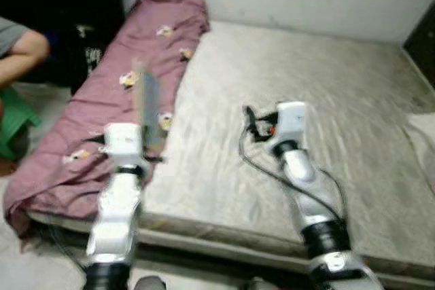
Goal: Clean up the room
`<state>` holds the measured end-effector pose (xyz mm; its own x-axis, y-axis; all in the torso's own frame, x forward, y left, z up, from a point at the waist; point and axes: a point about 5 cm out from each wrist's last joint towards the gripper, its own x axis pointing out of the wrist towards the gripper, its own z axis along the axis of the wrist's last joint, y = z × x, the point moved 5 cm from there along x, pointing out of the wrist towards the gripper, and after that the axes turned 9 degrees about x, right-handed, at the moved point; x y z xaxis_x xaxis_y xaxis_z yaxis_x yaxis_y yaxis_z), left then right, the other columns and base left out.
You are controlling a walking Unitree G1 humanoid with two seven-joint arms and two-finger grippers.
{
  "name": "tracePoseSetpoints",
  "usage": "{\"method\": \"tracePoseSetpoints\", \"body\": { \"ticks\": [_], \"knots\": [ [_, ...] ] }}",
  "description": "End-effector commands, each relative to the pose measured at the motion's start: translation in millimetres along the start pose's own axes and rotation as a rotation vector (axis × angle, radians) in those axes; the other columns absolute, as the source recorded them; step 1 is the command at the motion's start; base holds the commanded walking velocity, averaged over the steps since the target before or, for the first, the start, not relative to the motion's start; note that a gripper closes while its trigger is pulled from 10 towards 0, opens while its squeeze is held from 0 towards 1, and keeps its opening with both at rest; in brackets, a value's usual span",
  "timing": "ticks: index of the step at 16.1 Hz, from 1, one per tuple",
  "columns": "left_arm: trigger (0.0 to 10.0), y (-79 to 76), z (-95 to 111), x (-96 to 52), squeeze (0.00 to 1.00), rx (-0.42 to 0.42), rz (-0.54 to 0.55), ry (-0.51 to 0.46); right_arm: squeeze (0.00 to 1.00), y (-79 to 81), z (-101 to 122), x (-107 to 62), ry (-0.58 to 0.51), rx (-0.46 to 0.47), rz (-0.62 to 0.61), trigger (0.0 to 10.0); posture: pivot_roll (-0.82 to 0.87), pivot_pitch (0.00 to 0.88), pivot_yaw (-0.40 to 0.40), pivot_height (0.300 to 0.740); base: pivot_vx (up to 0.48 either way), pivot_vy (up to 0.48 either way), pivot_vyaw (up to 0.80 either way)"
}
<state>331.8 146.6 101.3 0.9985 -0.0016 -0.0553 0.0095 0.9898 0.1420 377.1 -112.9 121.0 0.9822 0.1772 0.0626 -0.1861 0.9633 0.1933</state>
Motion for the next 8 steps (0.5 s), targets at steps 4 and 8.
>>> {"method": "tracePoseSetpoints", "body": {
  "ticks": [4,8],
  "knots": [
    [10.0,10.5,14.7,1.9,0.0,0.012,0.031,-0.062,0.0,4.6,0.4,2.6,0.003,0.027,-0.002,10.0,0.04,0.0,-0.057,0.74,0.0,0.0,-0.35],
    [10.0,10.0,15.3,2.1,0.0,0.021,0.024,-0.066,0.0,4.5,1.1,3.0,-0.001,0.028,-0.002,10.0,0.04,0.0,-0.057,0.74,0.0,0.0,-0.39]
  ]
}}
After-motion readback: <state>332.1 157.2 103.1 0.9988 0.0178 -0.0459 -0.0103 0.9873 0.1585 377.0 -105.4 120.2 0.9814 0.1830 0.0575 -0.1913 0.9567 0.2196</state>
